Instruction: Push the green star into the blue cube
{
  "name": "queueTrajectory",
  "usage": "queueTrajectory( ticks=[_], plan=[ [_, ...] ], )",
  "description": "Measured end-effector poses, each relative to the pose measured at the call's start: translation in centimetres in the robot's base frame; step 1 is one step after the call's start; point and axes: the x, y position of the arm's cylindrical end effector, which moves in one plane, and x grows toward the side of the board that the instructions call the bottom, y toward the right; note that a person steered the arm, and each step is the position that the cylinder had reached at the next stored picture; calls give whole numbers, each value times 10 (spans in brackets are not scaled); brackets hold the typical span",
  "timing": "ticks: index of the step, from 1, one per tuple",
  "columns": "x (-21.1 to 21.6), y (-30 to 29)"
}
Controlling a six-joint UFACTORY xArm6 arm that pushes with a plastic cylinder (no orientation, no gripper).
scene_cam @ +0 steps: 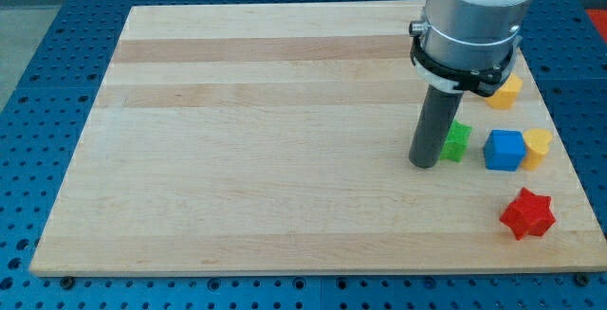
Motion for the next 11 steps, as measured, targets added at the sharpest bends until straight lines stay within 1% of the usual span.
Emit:
queueTrajectory(
  ticks=[2,5,6,9,10,11],
  plan=[
    [-21,7],
    [-25,42],
    [-25,43],
    [-68,43],
    [-67,43],
    [-55,43]
  ],
)
